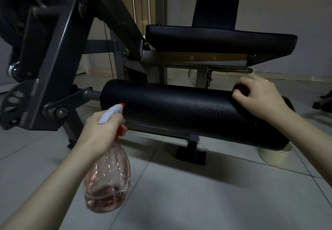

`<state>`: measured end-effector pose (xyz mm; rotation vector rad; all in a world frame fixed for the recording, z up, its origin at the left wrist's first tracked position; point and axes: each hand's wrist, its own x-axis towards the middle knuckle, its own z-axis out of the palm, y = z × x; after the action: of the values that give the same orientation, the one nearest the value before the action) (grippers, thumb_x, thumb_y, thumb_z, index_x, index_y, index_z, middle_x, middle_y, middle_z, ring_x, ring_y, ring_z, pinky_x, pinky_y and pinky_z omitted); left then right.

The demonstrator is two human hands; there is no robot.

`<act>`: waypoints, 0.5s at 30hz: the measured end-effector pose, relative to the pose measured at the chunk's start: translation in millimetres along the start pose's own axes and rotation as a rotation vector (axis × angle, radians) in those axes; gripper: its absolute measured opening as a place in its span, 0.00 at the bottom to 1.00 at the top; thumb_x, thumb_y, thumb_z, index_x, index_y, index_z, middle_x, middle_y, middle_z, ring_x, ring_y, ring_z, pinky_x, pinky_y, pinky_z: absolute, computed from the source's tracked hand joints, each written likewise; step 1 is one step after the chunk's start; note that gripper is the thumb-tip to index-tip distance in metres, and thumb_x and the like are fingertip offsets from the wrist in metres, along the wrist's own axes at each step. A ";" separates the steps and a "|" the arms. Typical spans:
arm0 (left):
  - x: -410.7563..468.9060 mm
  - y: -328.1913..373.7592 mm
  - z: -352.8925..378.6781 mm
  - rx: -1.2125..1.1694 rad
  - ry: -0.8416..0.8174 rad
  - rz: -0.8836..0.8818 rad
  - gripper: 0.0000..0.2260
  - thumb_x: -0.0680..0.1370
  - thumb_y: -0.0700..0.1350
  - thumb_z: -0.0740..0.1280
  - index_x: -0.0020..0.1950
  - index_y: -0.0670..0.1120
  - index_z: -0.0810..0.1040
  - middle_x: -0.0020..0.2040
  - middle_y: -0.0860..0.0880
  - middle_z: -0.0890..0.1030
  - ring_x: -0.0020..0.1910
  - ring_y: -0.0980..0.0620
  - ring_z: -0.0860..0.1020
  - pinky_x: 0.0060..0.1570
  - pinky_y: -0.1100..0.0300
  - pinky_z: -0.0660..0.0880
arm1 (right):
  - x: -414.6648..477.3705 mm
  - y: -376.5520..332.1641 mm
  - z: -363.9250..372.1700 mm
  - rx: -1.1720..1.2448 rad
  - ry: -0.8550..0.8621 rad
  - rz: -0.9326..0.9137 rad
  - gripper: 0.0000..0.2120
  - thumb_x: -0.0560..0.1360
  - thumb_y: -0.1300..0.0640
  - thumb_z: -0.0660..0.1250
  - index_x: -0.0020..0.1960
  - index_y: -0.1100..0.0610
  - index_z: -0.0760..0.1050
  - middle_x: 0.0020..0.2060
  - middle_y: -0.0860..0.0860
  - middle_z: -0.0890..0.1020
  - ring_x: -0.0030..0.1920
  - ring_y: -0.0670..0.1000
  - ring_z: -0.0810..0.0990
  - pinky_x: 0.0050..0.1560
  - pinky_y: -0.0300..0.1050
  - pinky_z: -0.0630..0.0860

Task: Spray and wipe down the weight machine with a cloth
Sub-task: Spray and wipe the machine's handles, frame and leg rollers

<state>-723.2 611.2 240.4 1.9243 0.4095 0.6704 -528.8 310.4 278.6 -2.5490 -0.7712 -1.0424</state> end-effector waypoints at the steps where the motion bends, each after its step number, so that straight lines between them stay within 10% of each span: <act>1: -0.9 -0.9 -0.8 0.004 0.014 0.006 0.11 0.79 0.46 0.62 0.39 0.49 0.79 0.36 0.44 0.82 0.38 0.47 0.78 0.44 0.54 0.73 | 0.0 -0.1 -0.3 -0.003 -0.001 0.003 0.10 0.73 0.54 0.65 0.50 0.59 0.78 0.48 0.58 0.78 0.50 0.61 0.75 0.45 0.48 0.68; 9: 0.1 -8.4 -7.3 -0.010 0.138 -0.105 0.15 0.77 0.48 0.59 0.60 0.54 0.79 0.40 0.45 0.81 0.37 0.47 0.77 0.40 0.53 0.73 | -1.4 -4.3 -1.5 -0.012 0.004 0.023 0.11 0.73 0.55 0.65 0.50 0.60 0.78 0.49 0.59 0.78 0.50 0.62 0.75 0.45 0.49 0.68; 15: -4.2 -3.4 4.2 0.067 0.085 -0.106 0.11 0.80 0.48 0.59 0.57 0.48 0.78 0.41 0.49 0.78 0.36 0.53 0.75 0.37 0.58 0.68 | -2.7 -6.6 -1.1 -0.033 -0.003 0.059 0.12 0.74 0.54 0.63 0.51 0.61 0.77 0.50 0.59 0.78 0.51 0.63 0.74 0.47 0.51 0.69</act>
<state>-723.9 607.3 234.8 1.9266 0.5896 0.6777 -534.8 314.4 277.9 -2.5847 -0.6809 -1.0417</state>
